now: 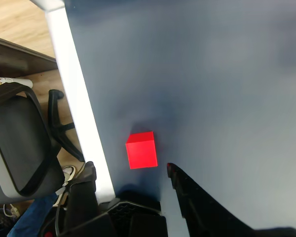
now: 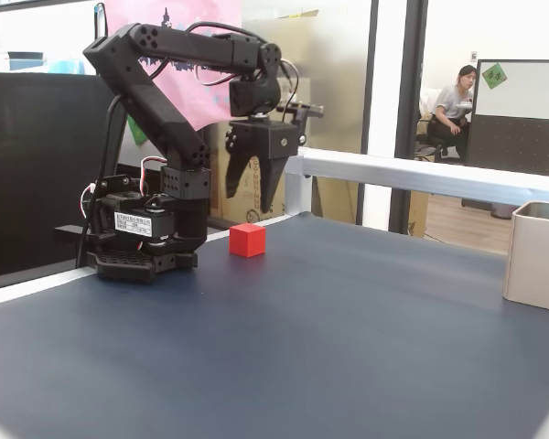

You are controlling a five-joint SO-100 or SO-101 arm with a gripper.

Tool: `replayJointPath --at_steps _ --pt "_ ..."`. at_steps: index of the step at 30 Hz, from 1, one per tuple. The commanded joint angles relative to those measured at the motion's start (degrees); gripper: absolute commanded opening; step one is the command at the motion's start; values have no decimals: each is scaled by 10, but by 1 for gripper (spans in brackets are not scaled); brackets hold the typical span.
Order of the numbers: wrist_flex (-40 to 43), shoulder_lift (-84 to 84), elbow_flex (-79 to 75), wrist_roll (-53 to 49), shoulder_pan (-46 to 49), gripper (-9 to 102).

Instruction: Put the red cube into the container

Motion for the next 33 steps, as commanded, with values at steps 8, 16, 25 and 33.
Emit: replayJointPath --at_steps 8,16,25,33 --pt "-41 33 52 -12 -14 34" --pt "-72 35 87 11 -25 35" --pt "-113 26 110 33 -44 35" --pt "-130 33 130 30 -48 34"
